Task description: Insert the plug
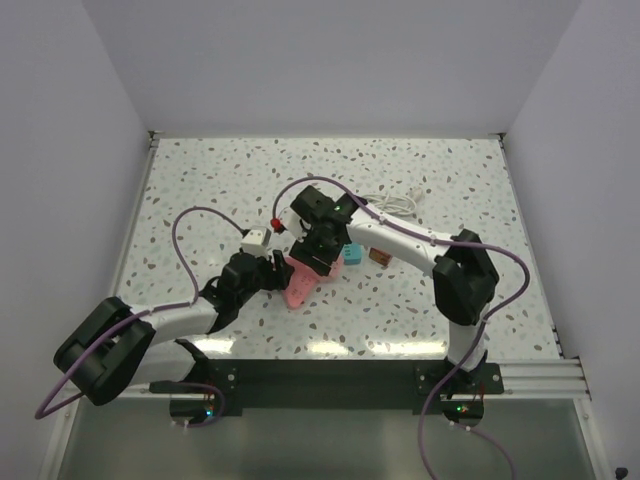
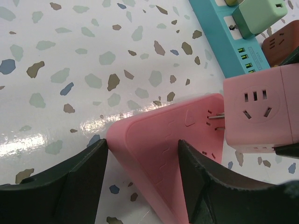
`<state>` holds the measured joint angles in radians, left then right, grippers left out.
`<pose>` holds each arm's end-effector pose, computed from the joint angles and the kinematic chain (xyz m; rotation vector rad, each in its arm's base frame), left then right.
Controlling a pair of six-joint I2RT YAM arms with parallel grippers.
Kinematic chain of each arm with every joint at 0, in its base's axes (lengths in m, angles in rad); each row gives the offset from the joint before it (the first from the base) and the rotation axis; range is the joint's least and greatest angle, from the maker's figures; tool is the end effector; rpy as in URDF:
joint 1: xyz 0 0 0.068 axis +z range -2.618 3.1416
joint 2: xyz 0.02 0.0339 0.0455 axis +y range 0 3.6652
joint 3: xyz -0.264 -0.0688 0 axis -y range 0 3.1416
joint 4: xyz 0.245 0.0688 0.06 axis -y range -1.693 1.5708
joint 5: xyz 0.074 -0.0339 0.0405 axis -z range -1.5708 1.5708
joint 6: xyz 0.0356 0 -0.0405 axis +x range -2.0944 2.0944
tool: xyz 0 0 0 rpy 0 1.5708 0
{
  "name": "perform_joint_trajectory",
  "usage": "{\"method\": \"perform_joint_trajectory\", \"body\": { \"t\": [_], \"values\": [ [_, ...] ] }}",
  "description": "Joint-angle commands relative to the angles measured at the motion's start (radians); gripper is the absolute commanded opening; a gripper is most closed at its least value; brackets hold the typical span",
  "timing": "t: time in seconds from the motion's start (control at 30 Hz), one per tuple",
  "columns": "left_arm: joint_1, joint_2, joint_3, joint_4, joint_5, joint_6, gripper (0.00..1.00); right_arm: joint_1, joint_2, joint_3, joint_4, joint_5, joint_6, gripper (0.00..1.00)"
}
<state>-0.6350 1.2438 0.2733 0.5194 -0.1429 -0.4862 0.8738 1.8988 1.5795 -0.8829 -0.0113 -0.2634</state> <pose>0.1813 -0.1273 0.1476 0.0610 2.0624 -0.5619 0.2539 0.3039 0.2413 -1.5039 2.3480 0.1712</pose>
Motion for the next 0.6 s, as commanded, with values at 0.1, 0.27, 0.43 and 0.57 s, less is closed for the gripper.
{"method": "perform_joint_trajectory", "body": {
  "t": [0.1, 0.27, 0.43, 0.57],
  "values": [
    [-0.002, 0.009, 0.023, 0.047, 0.048, 0.054, 0.64, 0.010, 0.063, 0.048, -0.005, -0.004, 0.000, 0.00],
    [-0.002, 0.020, 0.023, 0.062, 0.065, 0.057, 0.63, 0.008, 0.095, 0.069, 0.002, -0.012, 0.000, 0.00],
    [0.000, 0.028, 0.020, 0.070, 0.077, 0.060, 0.61, 0.008, 0.117, 0.083, 0.004, -0.018, -0.004, 0.00],
    [0.000, 0.028, 0.020, 0.074, 0.078, 0.061, 0.61, 0.010, 0.125, 0.091, 0.007, -0.022, -0.007, 0.00]
  ]
}}
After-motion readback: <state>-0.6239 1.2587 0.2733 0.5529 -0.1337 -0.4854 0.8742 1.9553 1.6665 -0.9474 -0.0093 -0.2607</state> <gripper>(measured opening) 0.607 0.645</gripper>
